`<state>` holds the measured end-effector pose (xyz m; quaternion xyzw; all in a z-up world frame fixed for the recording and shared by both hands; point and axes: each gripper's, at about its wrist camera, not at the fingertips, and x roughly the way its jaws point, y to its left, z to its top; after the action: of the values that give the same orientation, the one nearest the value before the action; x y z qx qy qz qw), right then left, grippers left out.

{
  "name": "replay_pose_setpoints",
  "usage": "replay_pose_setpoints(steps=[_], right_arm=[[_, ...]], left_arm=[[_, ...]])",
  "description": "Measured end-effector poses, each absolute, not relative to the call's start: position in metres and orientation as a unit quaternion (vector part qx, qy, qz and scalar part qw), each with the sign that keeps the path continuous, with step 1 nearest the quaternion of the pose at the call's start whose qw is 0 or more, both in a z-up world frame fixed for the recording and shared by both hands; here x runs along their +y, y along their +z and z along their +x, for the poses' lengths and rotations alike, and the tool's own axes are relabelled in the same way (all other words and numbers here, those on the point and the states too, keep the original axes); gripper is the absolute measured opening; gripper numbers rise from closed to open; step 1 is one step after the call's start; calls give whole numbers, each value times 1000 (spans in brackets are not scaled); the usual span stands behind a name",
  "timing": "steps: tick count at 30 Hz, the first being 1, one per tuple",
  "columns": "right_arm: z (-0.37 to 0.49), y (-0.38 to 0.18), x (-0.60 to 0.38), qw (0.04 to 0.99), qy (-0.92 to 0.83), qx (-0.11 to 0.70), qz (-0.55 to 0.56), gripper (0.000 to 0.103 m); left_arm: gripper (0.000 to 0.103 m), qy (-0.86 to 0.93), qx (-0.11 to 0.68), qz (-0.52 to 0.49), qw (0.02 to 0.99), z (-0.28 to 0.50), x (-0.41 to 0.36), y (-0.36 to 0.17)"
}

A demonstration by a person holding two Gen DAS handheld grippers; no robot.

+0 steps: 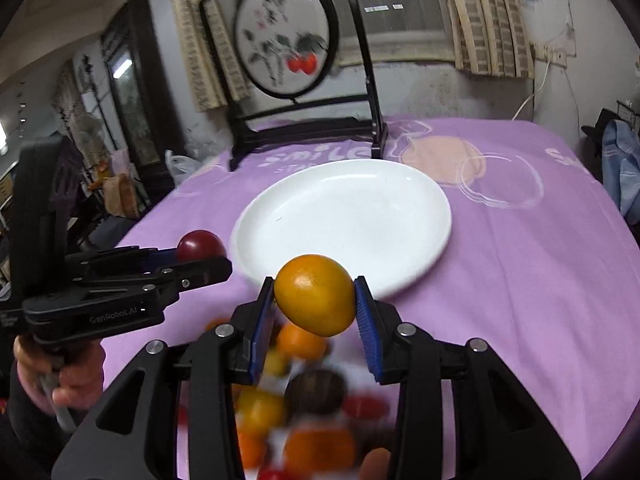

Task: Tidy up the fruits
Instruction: 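Grasp the yellow tomato with the right tool while the left grasps a dark-red tomato, drop both in dish, then grasp a red cherry tomato with each tool and drop both into the white dish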

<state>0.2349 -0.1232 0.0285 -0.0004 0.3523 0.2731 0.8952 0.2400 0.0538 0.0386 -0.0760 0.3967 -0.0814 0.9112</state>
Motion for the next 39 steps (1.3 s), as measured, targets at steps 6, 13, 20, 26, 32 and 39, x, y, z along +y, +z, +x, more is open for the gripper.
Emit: replay_pose_setpoints(steps=[6, 13, 20, 26, 32, 39], right_arm=[[294, -3, -100, 879, 245, 409, -21, 39], [291, -5, -95, 872, 250, 419, -43, 51], [238, 22, -130, 889, 263, 374, -34, 51], [173, 19, -165, 882, 298, 365, -13, 51], [112, 3, -170, 847, 372, 379, -14, 51], [104, -18, -154, 828, 367, 422, -47, 51]], left_arm=[[39, -55, 436, -75, 895, 290, 54, 7], [47, -47, 460, -70, 884, 300, 55, -10], [80, -45, 411, -82, 907, 252, 69, 29], [85, -56, 399, -67, 913, 184, 77, 24], [85, -105, 403, -63, 907, 116, 77, -1], [84, -146, 407, -41, 901, 95, 65, -9]])
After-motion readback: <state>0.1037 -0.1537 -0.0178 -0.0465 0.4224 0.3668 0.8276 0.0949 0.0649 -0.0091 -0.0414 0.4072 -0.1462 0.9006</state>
